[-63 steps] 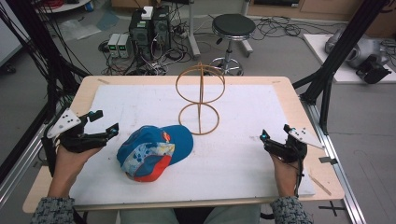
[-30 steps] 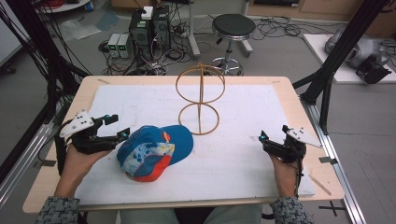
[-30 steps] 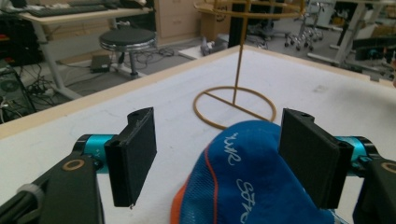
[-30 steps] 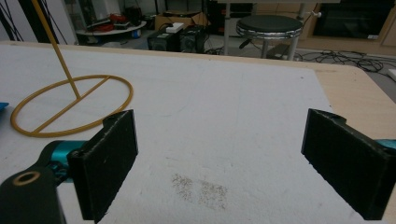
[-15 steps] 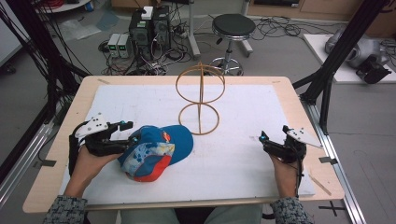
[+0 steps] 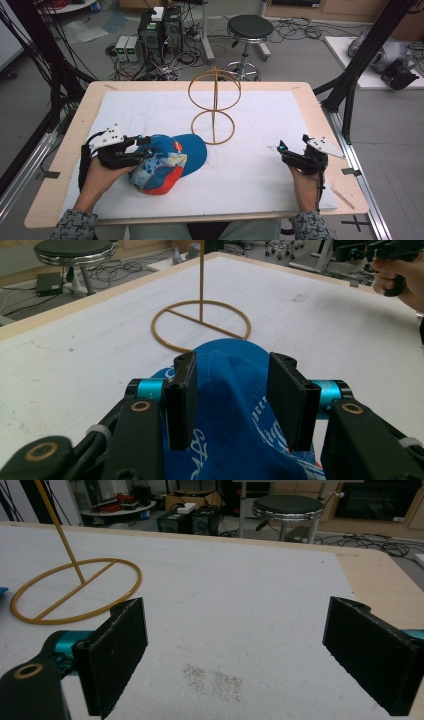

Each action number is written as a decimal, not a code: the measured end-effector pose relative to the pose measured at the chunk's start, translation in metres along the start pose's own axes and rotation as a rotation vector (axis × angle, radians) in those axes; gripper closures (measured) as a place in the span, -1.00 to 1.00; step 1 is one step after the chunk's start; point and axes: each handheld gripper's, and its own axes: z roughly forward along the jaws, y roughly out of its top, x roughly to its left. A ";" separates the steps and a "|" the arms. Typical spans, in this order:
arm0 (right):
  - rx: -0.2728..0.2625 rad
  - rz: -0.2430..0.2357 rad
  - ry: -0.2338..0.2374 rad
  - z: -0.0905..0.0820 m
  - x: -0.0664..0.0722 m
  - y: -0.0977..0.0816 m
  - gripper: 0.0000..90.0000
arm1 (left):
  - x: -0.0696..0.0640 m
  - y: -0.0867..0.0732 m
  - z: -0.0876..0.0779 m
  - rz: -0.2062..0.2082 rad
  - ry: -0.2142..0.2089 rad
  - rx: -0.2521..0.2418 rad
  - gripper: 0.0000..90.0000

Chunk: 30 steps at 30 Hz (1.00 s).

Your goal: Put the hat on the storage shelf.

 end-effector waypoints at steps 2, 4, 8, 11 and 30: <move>0.001 -0.002 0.000 0.000 0.000 0.000 -0.78 | 0.000 -0.001 0.000 0.006 0.004 0.008 0.25; 0.001 -0.002 0.000 0.000 0.000 0.000 -0.78 | 0.000 -0.001 0.001 0.011 0.010 0.014 0.26; 0.001 -0.001 0.002 0.000 0.000 0.000 -0.78 | -0.001 -0.002 0.001 0.034 0.013 0.018 0.40; 0.004 -0.001 0.002 0.000 0.000 0.000 -0.78 | -0.001 -0.001 0.000 0.031 0.000 0.006 0.50; 0.007 -0.002 0.004 0.000 0.000 0.000 -0.78 | -0.008 0.003 -0.003 0.050 -0.013 -0.029 0.99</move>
